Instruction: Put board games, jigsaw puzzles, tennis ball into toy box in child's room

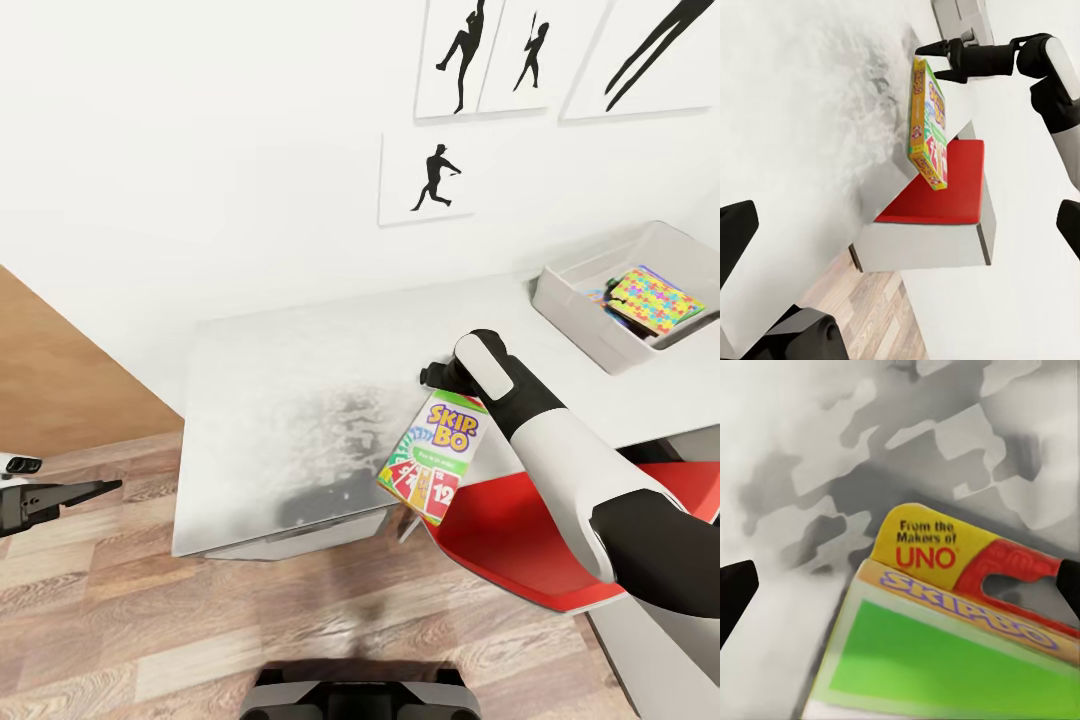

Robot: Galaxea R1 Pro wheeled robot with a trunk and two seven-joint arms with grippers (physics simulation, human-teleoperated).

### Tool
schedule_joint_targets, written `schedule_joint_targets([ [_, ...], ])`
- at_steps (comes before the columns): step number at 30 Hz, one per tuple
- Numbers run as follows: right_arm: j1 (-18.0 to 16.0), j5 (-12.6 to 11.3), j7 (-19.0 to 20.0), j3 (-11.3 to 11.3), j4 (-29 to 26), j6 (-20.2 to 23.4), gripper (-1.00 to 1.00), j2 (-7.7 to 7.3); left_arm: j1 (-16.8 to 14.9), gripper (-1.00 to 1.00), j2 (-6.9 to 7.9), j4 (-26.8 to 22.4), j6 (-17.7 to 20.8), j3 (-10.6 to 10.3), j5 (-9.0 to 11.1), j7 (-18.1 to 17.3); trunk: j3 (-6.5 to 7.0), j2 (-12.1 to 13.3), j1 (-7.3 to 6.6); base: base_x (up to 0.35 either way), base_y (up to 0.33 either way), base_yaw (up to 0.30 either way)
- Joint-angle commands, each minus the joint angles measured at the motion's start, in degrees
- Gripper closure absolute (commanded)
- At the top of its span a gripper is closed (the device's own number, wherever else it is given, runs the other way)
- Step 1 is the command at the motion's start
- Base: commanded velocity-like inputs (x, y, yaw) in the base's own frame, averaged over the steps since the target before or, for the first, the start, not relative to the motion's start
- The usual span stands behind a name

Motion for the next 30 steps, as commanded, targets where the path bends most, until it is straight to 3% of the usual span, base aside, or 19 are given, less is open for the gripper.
schedule_joint_targets([
  [1,-0.06,-0.55,-0.57,0.2,-0.05,0.0,-1.0,-0.03,-0.02,-1.0,0.03,-0.01,0.61,-0.01,0.0,-0.21,-0.08,-0.1,0.03,0.0,0.0,0.0],
  [8,-0.18,-0.43,-0.68,0.07,-2.28,-0.34,-1.0,-0.08,-0.02,-1.0,0.03,0.02,0.6,0.03,0.0,-0.21,-0.04,-0.1,0.03,0.0,0.0,0.0],
  [14,-0.15,-0.34,-1.06,-3.15,-7.59,-0.02,-1.0,-0.17,-0.02,-1.0,0.03,0.07,0.6,0.01,0.0,-0.21,0.4,-0.1,0.03,0.0,0.0,0.0],
  [26,0.32,-0.35,-1.35,-5.18,-16.09,2.25,-1.0,-0.83,-0.02,-1.0,0.03,0.08,0.6,0.01,0.0,-0.21,1.49,-0.1,0.03,-0.009,0.0,0.0],
  [30,0.64,-0.43,-1.36,-7.36,-19.44,3.96,-1.0,-1.06,-0.02,-1.0,0.03,0.08,0.6,0.01,0.0,-0.21,1.86,-0.1,0.03,-0.13,0.0,0.0],
])
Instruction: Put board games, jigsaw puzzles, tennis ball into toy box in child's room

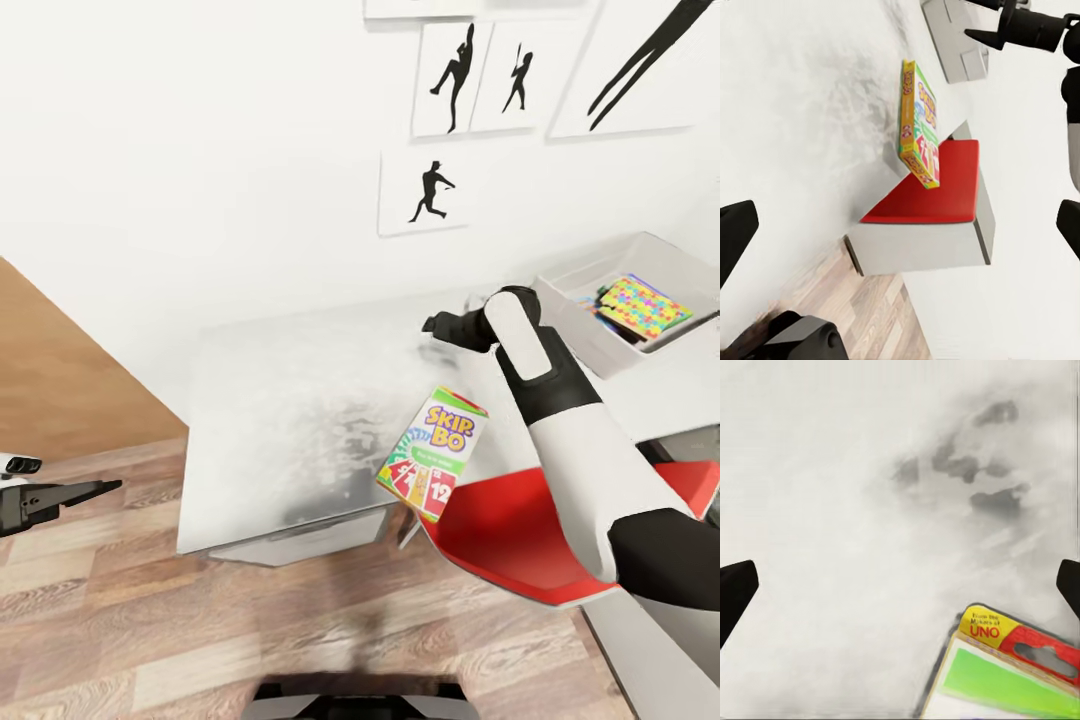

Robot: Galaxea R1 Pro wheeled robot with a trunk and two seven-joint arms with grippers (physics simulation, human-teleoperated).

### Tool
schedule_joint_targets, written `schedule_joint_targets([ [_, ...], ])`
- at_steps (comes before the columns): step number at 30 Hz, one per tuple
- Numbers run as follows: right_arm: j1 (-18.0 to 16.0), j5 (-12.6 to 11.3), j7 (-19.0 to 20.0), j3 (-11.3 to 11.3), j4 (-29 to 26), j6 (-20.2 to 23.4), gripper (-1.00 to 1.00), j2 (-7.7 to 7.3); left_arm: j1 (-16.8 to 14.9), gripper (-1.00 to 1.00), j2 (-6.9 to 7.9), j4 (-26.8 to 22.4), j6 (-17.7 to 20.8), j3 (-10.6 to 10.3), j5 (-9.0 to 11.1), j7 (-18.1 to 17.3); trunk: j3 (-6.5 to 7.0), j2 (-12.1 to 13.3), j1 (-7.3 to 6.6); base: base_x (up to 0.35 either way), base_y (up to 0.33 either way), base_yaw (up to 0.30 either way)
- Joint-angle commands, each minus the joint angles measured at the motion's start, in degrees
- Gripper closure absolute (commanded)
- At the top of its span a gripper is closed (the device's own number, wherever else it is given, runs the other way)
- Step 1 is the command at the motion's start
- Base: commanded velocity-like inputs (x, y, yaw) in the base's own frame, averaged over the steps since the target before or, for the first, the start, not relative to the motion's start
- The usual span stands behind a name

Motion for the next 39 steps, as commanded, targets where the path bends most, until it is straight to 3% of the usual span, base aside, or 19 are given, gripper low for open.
schedule_joint_targets([
  [1,0.22,-0.62,-0.58,-1.28,-1.24,1.06,-1.0,-0.14,-0.02,-1.0,0.02,-0.01,0.61,-0.03,-0.01,-0.21,0.01,-0.09,0.02,-0.171,0.0,0.0],
  [11,1.2,-1.28,-0.16,-9.1,-8.61,7.4,-1.0,-0.11,-0.02,-1.0,0.02,-0.01,0.61,-0.07,-0.01,-0.21,0.94,-0.09,0.02,-0.08,0.0,0.0],
  [14,2.75,-4.08,-0.1,-11.09,-12.27,8.05,-1.0,-0.18,-0.02,-1.0,0.02,-0.01,0.61,-0.09,-0.01,-0.21,1.21,-0.09,0.02,-0.013,0.0,0.0],
  [20,7.43,-12.72,-0.11,-12.75,-17.42,8.05,-1.0,-0.32,-0.02,-1.0,0.02,-0.01,0.61,-0.11,-0.01,-0.21,1.77,-0.09,0.02,-0.005,0.0,0.0],
  [21,9.06,-15.59,-0.12,-13.11,-18.87,8.05,-1.0,-0.51,-0.02,-1.0,0.02,-0.01,0.61,-0.11,-0.01,-0.21,1.86,-0.09,0.02,-0.002,0.0,0.0],
  [22,9.8,-16.91,-0.12,-13.29,-19.55,8.05,-1.0,-0.76,-0.02,-1.0,0.02,-0.01,0.61,-0.11,-0.01,-0.21,1.96,-0.09,0.02,-0.001,0.0,0.0],
  [24,11.17,-19.16,-0.11,-13.63,-20.95,8.05,-1.0,-1.58,-0.02,-1.0,0.02,-0.01,0.61,-0.11,-0.01,-0.21,2.14,-0.09,0.02,-0.001,0.0,0.0],
  [27,14.46,-23.33,-0.02,-14.42,-24.85,8.05,-1.0,-4.23,-0.02,-1.0,0.02,-0.01,0.61,-0.09,-0.01,-0.21,2.42,-0.09,0.02,0.0,0.0,0.0],
  [30,16.63,-26.01,0.01,-15.23,-27.16,8.05,-1.0,-5.63,-0.02,-1.0,0.02,-0.01,0.61,-0.1,-0.01,-0.21,2.7,-0.09,0.02,0.0,0.0,0.0],
  [31,18.12,-28.2,0.02,-16.04,-28.63,8.05,-1.0,-6.31,-0.02,-1.0,0.02,-0.01,0.61,-0.11,-0.01,-0.21,2.79,-0.09,0.02,0.0,0.0,0.0],
  [35,21.36,-33.08,0.03,-18.04,-31.0,8.05,-1.0,-7.12,-0.02,-1.0,0.02,-0.01,0.61,-0.08,-0.01,-0.21,3.16,-0.09,0.02,0.0,0.0,0.0],
  [36,23.1,-35.43,0.03,-19.27,-31.69,8.05,-1.0,-7.45,-0.02,-1.0,0.02,-0.01,0.61,-0.06,-0.01,-0.21,3.26,-0.09,0.02,0.0,0.0,0.0],
  [39,26.53,-39.48,0.17,-22.12,-32.44,8.05,-1.0,-8.64,-0.02,-1.0,0.02,0.02,0.61,-0.04,-0.03,-0.21,3.54,-0.09,0.02,0.0,0.0,0.0],
])
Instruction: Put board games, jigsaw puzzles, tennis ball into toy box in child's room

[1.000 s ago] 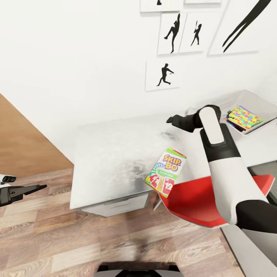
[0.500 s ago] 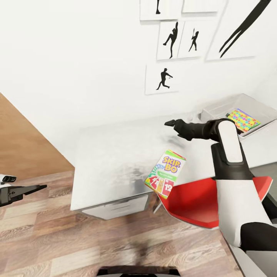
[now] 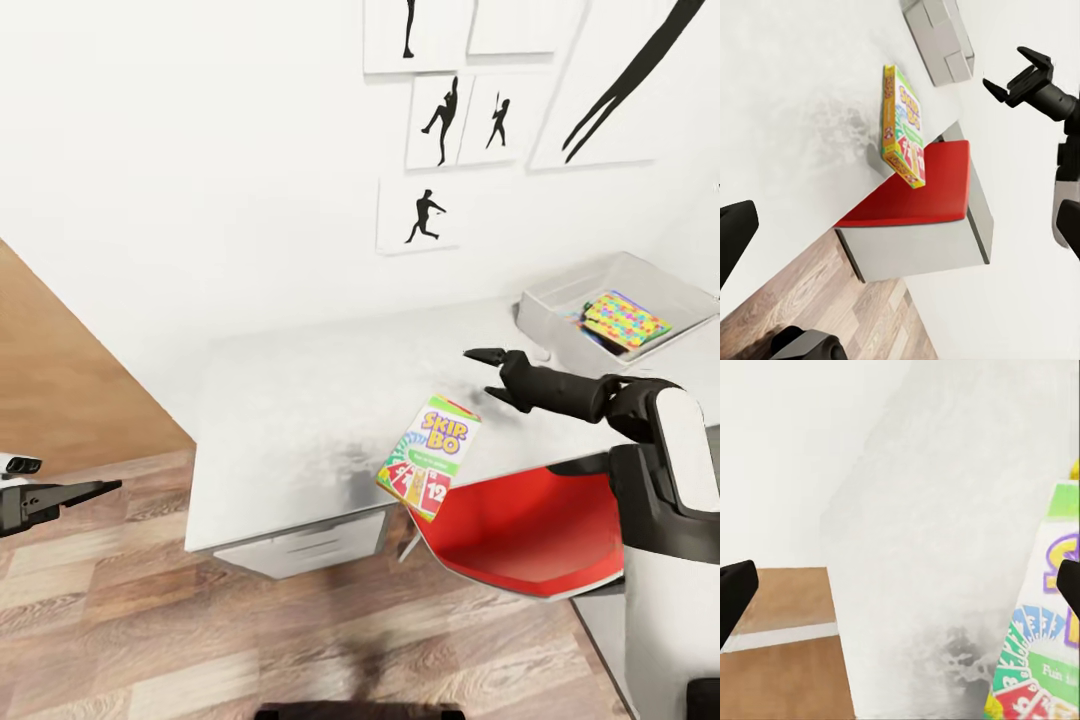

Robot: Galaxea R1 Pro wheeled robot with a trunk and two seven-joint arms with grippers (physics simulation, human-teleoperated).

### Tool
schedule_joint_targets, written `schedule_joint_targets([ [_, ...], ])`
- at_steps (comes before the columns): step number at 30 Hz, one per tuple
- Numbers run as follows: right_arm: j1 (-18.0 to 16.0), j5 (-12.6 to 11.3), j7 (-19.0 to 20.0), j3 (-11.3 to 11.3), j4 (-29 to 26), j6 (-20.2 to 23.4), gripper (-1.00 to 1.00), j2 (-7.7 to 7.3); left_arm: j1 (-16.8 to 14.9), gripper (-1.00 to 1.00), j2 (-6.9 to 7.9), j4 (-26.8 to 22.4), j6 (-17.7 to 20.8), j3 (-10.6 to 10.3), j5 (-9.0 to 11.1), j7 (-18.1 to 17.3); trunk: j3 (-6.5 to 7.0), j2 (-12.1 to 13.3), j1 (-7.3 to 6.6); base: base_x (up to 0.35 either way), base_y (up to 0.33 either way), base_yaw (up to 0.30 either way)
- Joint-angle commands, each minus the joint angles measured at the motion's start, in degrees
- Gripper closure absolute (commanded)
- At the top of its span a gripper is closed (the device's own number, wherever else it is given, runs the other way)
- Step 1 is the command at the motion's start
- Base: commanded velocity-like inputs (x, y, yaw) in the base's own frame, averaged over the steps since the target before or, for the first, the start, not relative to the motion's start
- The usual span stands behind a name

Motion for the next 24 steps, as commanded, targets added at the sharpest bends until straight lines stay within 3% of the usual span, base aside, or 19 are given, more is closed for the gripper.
schedule_joint_targets([
  [1,0.87,-1.56,-0.38,-0.78,-0.16,0.18,-1.0,-0.36,-0.04,-1.0,0.02,0.01,0.61,-0.03,-0.03,-0.22,0.01,-0.09,0.04,0.0,0.0,0.0],
  [4,3.48,-3.22,1.23,-2.46,-0.39,0.18,-1.0,-1.38,-0.04,-1.0,0.02,0.03,0.61,-0.02,-0.02,-0.22,0.29,-0.09,0.04,0.0,0.0,0.0],
  [9,8.67,-4.45,9.76,-5.53,-0.69,0.18,-1.0,-2.95,-0.04,-1.0,0.02,0.05,0.61,-0.02,0.0,-0.22,0.76,-0.09,0.04,0.0,0.0,0.0],
  [10,10.39,-4.57,13.38,-6.72,-0.78,0.18,-1.0,-3.42,-0.04,-1.0,0.02,0.05,0.61,-0.02,0.0,-0.22,0.85,-0.09,0.04,0.0,0.0,0.0],
  [17,16.89,-4.44,25.2,-11.07,-0.89,0.18,-1.0,-5.18,-0.04,-1.0,0.02,0.05,0.61,-0.02,-0.04,-0.22,1.5,-0.09,0.04,-0.03,0.0,0.0],
  [24,21.04,-4.47,31.86,-14.73,-0.9,0.18,-1.0,-6.31,-0.04,-1.0,0.02,0.04,0.61,-0.07,-0.04,-0.22,2.15,-0.09,0.04,-0.015,0.0,0.0],
])
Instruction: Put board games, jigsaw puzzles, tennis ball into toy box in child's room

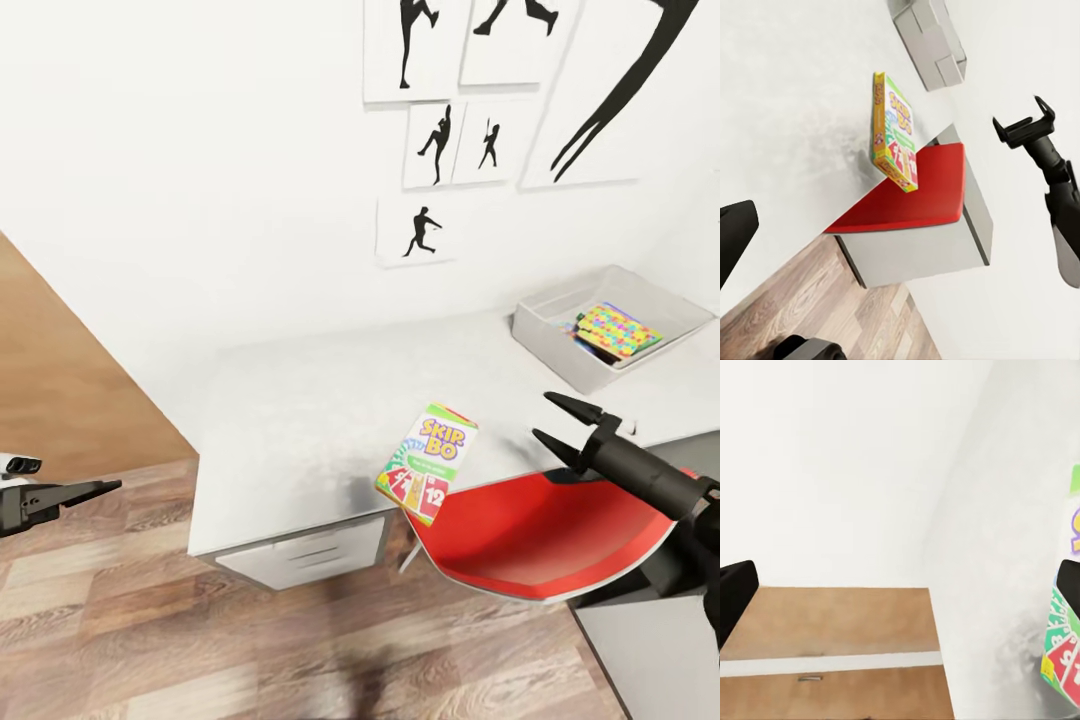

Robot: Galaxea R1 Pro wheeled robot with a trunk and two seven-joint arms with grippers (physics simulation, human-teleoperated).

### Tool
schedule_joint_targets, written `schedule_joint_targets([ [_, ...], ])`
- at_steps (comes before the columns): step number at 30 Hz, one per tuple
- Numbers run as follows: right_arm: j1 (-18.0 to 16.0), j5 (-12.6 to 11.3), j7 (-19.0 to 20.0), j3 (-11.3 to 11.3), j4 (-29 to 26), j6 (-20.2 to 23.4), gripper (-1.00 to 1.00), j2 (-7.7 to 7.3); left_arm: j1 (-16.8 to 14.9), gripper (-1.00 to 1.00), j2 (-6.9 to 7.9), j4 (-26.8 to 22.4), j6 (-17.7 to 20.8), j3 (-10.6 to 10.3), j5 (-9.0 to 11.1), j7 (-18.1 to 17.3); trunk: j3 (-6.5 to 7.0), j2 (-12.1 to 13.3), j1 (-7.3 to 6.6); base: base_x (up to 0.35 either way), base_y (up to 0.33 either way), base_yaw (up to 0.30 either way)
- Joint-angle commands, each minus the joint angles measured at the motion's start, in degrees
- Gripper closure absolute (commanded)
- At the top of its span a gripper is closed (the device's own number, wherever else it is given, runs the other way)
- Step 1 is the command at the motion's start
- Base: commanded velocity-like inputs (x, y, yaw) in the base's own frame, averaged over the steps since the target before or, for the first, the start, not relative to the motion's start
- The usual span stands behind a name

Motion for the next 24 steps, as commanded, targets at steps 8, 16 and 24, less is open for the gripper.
schedule_joint_targets([
  [8,4.92,-0.56,8.3,-3.94,-0.08,0.2,-1.0,-1.5,-0.03,-1.0,0.02,-0.02,0.61,0.01,0.0,-0.21,0.66,-0.09,0.04,-0.002,0.0,-0.046],
  [16,12.04,-0.16,19.53,-9.19,-0.1,0.2,-1.0,-3.05,-0.03,-1.0,0.02,0.0,0.61,0.03,-0.03,-0.21,1.4,-0.09,0.04,0.0,0.0,-0.108],
  [24,19.59,-0.07,27.58,-16.27,-0.11,0.2,-1.0,-4.28,-0.03,-1.0,0.01,0.01,0.61,-0.06,-0.03,-0.21,2.13,-0.09,0.04,0.0,0.0,-0.138],
])
